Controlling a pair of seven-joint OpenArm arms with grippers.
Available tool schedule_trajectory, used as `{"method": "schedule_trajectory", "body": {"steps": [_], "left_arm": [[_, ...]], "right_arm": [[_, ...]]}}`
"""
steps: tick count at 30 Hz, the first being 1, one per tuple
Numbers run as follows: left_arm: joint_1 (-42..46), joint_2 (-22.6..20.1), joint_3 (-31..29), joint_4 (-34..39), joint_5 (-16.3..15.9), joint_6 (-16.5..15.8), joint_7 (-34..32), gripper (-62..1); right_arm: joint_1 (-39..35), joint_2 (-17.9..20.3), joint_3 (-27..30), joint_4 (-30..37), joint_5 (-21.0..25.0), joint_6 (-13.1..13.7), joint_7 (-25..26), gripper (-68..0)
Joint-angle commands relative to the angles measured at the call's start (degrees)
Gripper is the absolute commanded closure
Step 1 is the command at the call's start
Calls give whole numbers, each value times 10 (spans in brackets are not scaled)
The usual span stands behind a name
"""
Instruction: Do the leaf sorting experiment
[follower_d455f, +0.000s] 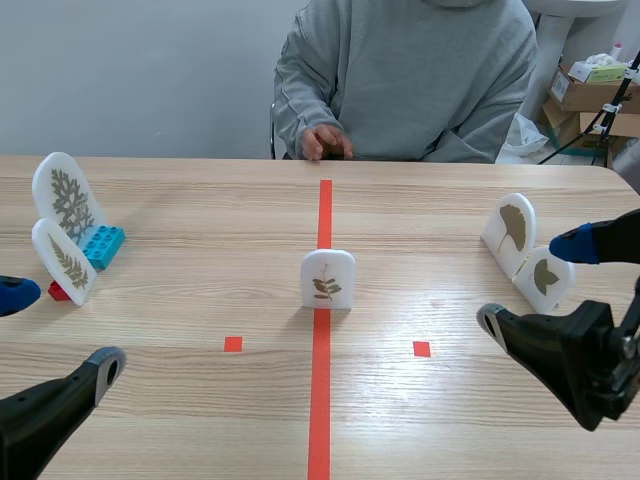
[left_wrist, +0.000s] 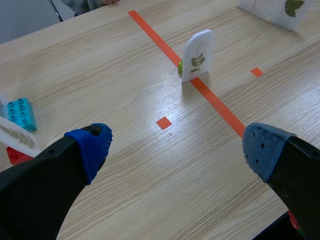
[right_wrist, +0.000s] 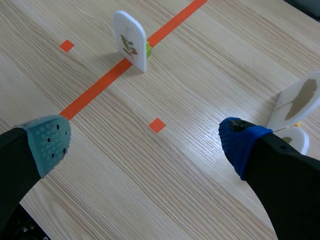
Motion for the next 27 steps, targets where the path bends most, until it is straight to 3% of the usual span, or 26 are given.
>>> {"method": "schedule_trajectory", "body": {"steps": [1, 10, 27], "left_arm": [[0, 3, 1, 2, -9, 0, -8, -559], [0, 3, 1, 2, -8, 0, -8, -559], [0, 3, 1, 2, -8, 0, -8, -559]], "right_arm": [[2, 8, 4, -1, 10, 4, 4, -610], [2, 8, 4, -1, 35, 4, 5, -610], [2, 8, 4, -1, 36, 4, 5, -606]]}}
